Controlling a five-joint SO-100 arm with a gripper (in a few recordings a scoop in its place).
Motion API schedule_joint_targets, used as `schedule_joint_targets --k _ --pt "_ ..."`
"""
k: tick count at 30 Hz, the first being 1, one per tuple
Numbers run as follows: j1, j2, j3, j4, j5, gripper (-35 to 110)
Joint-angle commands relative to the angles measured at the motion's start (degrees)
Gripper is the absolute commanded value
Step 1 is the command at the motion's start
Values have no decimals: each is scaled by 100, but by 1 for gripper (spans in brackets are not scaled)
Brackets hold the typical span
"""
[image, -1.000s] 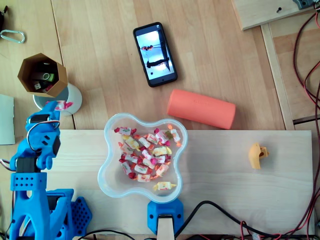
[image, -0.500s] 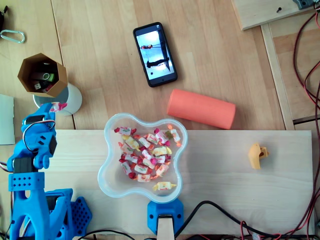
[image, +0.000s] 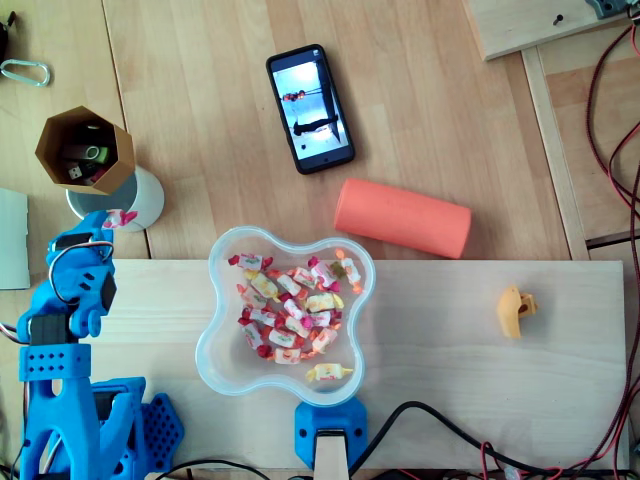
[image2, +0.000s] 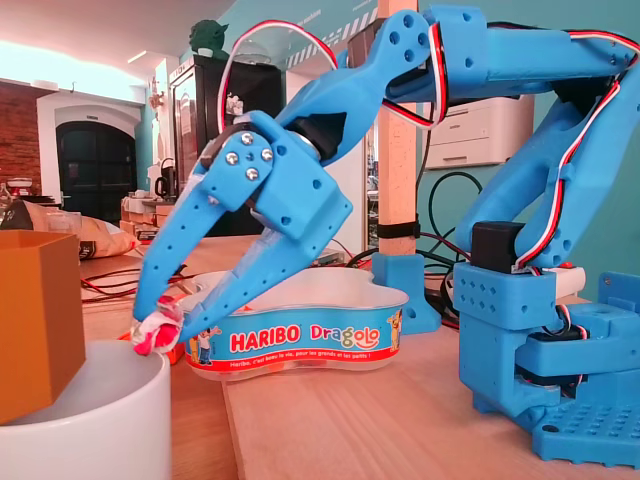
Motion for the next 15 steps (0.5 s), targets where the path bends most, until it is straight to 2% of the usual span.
schedule_joint_targets --k 1,15 --pt "-70 44 -62 -44 -26 -3" --pt "-114 35 -123 -53 -44 -3"
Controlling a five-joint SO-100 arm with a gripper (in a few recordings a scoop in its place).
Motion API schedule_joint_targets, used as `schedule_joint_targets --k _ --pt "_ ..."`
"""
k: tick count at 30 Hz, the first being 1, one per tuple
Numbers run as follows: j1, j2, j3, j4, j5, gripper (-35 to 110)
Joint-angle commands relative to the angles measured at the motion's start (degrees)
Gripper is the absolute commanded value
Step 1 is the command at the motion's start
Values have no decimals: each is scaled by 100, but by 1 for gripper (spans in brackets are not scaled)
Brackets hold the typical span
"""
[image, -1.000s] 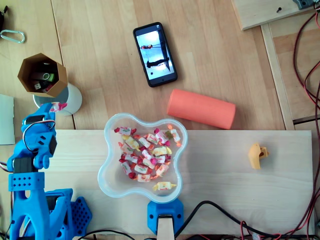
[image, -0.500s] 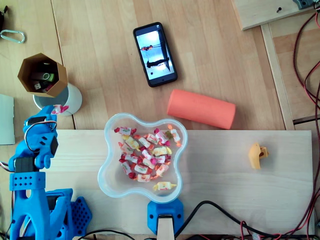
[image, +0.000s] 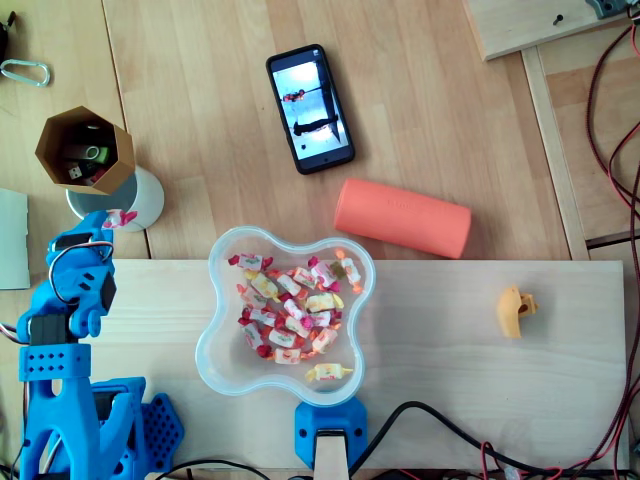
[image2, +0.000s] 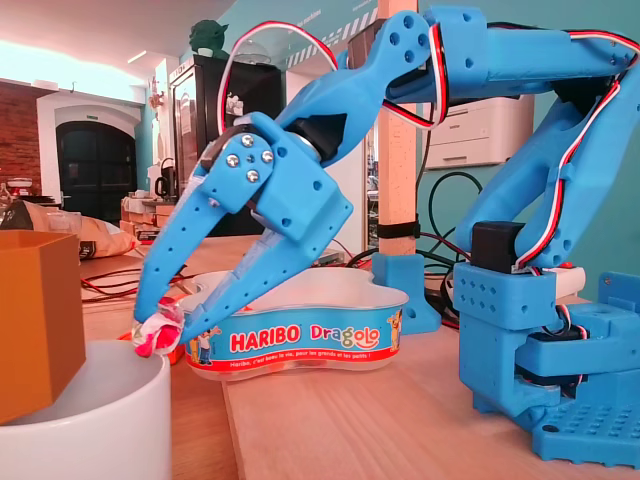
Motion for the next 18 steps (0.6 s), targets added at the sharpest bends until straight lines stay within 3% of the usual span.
schedule_joint_targets --k 1,18 --pt "-114 44 -123 -53 -35 -3" --pt "-123 -299 -167 -589 -26 -3"
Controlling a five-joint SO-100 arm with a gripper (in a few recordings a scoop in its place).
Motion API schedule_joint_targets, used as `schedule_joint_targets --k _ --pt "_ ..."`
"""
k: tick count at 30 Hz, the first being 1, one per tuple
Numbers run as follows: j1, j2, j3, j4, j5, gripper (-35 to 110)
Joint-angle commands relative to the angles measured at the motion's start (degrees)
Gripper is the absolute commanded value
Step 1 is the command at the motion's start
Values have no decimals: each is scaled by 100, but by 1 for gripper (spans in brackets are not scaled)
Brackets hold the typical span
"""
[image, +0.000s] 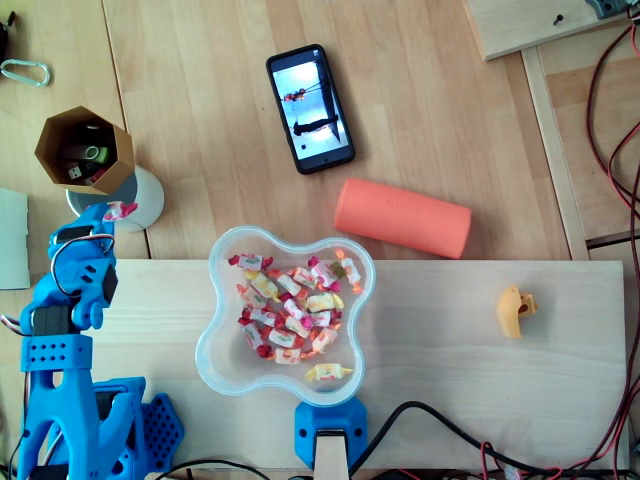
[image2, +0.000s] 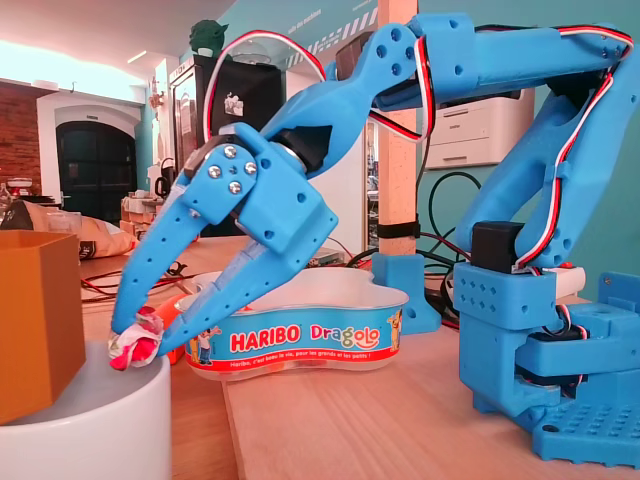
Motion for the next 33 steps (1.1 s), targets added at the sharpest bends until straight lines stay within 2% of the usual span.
schedule_joint_targets --k 1,23,33 --pt "-123 79 -167 -88 35 -3" --pt "-132 114 -185 -123 -18 -2" --pt "-132 123 -185 -123 -62 9"
